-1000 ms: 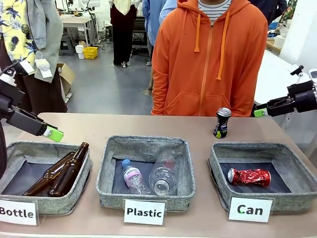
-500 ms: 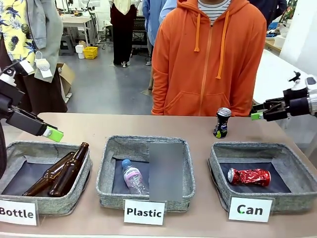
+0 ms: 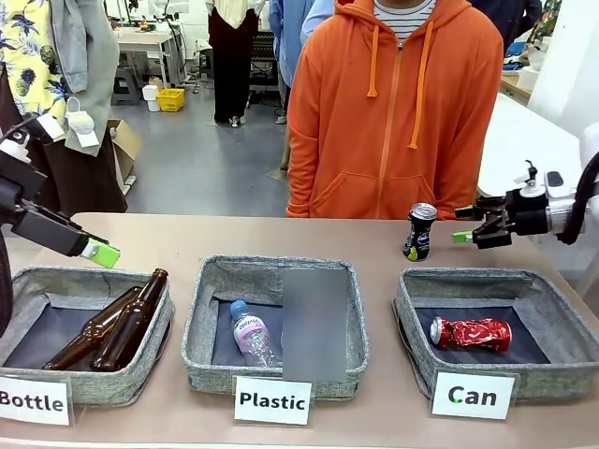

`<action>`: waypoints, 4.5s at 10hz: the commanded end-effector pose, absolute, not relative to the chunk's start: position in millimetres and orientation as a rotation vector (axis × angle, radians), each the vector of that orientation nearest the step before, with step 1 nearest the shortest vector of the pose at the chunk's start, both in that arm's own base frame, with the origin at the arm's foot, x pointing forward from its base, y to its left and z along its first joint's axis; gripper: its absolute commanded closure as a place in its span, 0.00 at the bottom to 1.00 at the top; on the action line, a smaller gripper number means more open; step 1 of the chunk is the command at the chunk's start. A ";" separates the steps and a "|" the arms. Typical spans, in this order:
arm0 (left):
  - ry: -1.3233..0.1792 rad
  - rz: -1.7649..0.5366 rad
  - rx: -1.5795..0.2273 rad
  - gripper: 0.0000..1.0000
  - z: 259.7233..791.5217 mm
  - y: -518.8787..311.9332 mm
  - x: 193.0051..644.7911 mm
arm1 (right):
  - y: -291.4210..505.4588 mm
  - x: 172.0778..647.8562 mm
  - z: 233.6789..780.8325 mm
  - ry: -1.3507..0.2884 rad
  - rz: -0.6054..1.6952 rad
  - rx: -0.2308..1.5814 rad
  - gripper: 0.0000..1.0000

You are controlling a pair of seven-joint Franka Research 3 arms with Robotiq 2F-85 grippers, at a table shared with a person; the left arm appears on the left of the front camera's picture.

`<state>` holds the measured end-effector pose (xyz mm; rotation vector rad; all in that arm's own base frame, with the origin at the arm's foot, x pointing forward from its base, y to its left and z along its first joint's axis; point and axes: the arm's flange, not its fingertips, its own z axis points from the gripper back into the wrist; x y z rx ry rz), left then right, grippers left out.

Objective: Sort the can waste into the basket.
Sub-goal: Pick up the can waste from the table and place it in the right Fabric basket.

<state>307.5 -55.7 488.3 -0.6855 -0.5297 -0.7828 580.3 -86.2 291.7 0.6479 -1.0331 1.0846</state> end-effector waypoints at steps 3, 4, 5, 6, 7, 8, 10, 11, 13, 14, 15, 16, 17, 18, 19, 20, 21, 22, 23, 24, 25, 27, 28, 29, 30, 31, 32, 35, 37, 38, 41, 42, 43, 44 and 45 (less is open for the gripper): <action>-0.551 -0.794 -0.696 0.00 484.4 -55.3 307.4 | -74.3 601.2 270.1 -1.074 1.101 0.671 0.00; -0.551 -0.794 -0.696 0.00 484.4 -55.3 307.4 | -69.0 604.8 267.5 -1.079 1.097 0.689 0.00; -0.551 -0.794 -0.696 0.00 484.4 -55.3 307.4 | -61.3 609.3 263.7 -1.071 1.101 0.701 0.00; -0.551 -0.794 -0.696 0.00 484.4 -55.3 307.4 | -52.1 616.0 258.1 -1.064 1.097 0.723 0.00; -0.551 -0.794 -0.696 0.00 484.4 -55.3 307.4 | -45.0 620.5 254.8 -1.070 1.083 0.739 0.00; -0.551 -0.794 -0.696 0.00 484.4 -55.3 307.4 | -40.2 623.5 254.3 -1.093 1.064 0.748 0.00; -0.551 -0.794 -0.696 0.00 484.4 -55.3 307.4 | -33.7 627.2 252.6 -1.082 1.042 0.783 0.00; -0.551 -0.794 -0.696 0.00 484.4 -55.3 307.4 | -31.8 627.0 253.3 -1.084 1.031 0.812 0.00; -0.551 -0.794 -0.696 0.00 484.4 -55.3 307.4 | -31.8 625.9 254.5 -1.071 1.020 0.883 0.60; -0.551 -0.794 -0.696 0.00 484.4 -55.3 307.4 | -30.8 625.7 254.0 -1.067 1.023 0.891 0.87; -0.551 -0.794 -0.696 0.00 484.4 -55.3 307.4 | -29.0 624.8 254.1 -1.064 1.026 0.906 1.00; -0.551 -0.794 -0.696 0.00 484.4 -55.3 307.4 | -25.0 624.2 254.8 -1.060 1.032 0.885 1.00; -0.551 -0.794 -0.696 0.00 484.4 -55.3 307.4 | -22.5 622.8 258.6 -1.059 1.039 0.881 1.00; -0.551 -0.794 -0.696 0.00 484.4 -55.3 307.4 | -21.6 617.4 268.6 -1.059 1.052 0.883 0.96; -0.551 -0.794 -0.696 0.00 484.4 -55.3 307.4 | -20.9 606.0 289.8 -1.067 1.047 0.850 1.00; -0.551 -0.794 -0.696 0.00 484.4 -55.3 307.4 | -17.3 590.4 319.1 -1.040 1.065 0.807 1.00; -0.551 -0.794 -0.696 0.00 484.4 -55.3 307.4 | -15.3 569.4 355.8 -0.974 1.091 0.827 1.00; -0.551 -0.794 -0.696 0.00 484.4 -55.3 307.4 | -18.2 550.1 391.5 -0.860 1.068 0.779 1.00; -0.551 -0.794 -0.696 0.00 484.4 -55.3 307.4 | -23.3 528.7 423.4 -0.734 1.059 0.696 1.00; -0.551 -0.794 -0.696 0.00 484.4 -55.3 307.4 | -23.4 510.5 444.0 -0.645 1.052 0.662 1.00; -0.551 -0.794 -0.696 0.00 484.4 -55.3 307.4 | -18.8 490.8 454.5 -0.539 1.039 0.635 1.00; -0.551 -0.794 -0.696 0.00 484.4 -55.3 307.4 | -3.1 452.1 454.1 -0.396 1.188 0.481 1.00; -0.551 -0.794 -0.696 0.00 484.4 -55.3 307.4 | 1.0 441.0 451.0 -0.346 1.263 0.474 1.00; -0.551 -0.794 -0.696 0.00 484.4 -55.3 307.4 | 5.6 424.6 444.8 -0.260 1.350 0.434 1.00; -0.551 -0.794 -0.696 0.00 484.4 -55.3 307.4 | 7.5 414.7 441.8 -0.214 1.426 0.409 1.00; -0.551 -0.794 -0.696 0.00 484.4 -55.3 307.4 | 8.7 410.2 439.4 -0.181 1.454 0.407 1.00; -0.551 -0.794 -0.696 0.00 484.4 -55.3 307.4 | 8.3 409.4 436.7 -0.160 1.458 0.397 1.00; -0.551 -0.794 -0.696 0.00 484.4 -55.3 307.4 | 16.8 410.5 431.9 -0.169 1.444 0.426 0.42; -0.551 -0.794 -0.696 0.00 484.4 -55.3 307.4 | 12.0 416.7 433.0 -0.156 1.439 0.448 0.00; -0.551 -0.794 -0.696 0.00 484.4 -55.3 307.4 | 9.9 421.2 432.2 -0.155 1.419 0.455 0.00; -0.551 -0.794 -0.696 0.00 484.4 -55.3 307.4 | 10.0 429.6 430.9 -0.129 1.427 0.468 0.00; -0.551 -0.794 -0.696 0.00 484.4 -55.3 307.4 | 10.1 432.2 431.2 -0.124 1.425 0.473 0.00; -0.551 -0.794 -0.696 0.00 484.4 -55.3 307.4 | 9.7 434.1 431.0 -0.119 1.417 0.474 0.00; -0.551 -0.794 -0.696 0.00 484.4 -55.3 307.4 | 10.4 437.9 430.7 -0.116 1.397 0.496 0.00; -0.551 -0.794 -0.696 0.00 484.4 -55.3 307.4 | 10.6 442.8 430.5 -0.122 1.375 0.527 0.00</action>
